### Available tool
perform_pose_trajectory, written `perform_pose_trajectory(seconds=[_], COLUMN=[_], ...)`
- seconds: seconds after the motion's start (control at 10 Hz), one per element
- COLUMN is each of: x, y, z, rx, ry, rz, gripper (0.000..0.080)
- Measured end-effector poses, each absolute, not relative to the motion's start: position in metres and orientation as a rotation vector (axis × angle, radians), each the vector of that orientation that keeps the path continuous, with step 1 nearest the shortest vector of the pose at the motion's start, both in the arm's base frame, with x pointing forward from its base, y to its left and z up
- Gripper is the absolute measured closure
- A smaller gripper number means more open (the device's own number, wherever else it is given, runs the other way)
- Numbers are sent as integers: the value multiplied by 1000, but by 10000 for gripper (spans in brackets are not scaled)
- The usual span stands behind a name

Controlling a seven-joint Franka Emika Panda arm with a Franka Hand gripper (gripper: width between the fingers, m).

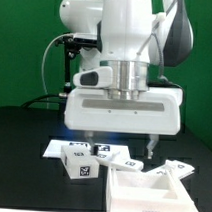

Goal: Assemble cabinet

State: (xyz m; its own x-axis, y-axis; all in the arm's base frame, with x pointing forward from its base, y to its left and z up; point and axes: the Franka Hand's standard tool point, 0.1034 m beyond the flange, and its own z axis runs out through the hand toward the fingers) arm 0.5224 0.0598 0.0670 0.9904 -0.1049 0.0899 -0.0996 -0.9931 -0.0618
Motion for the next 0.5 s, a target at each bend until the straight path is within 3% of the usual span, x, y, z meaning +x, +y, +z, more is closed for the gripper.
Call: perform_pose_trajectory(seconds=[0.2,0.5], x=[515,517], y=[110,100], z=[69,69], rx=[-3072,-3081], ry=[240,189], rz=[-134,-139], gripper=[2,2])
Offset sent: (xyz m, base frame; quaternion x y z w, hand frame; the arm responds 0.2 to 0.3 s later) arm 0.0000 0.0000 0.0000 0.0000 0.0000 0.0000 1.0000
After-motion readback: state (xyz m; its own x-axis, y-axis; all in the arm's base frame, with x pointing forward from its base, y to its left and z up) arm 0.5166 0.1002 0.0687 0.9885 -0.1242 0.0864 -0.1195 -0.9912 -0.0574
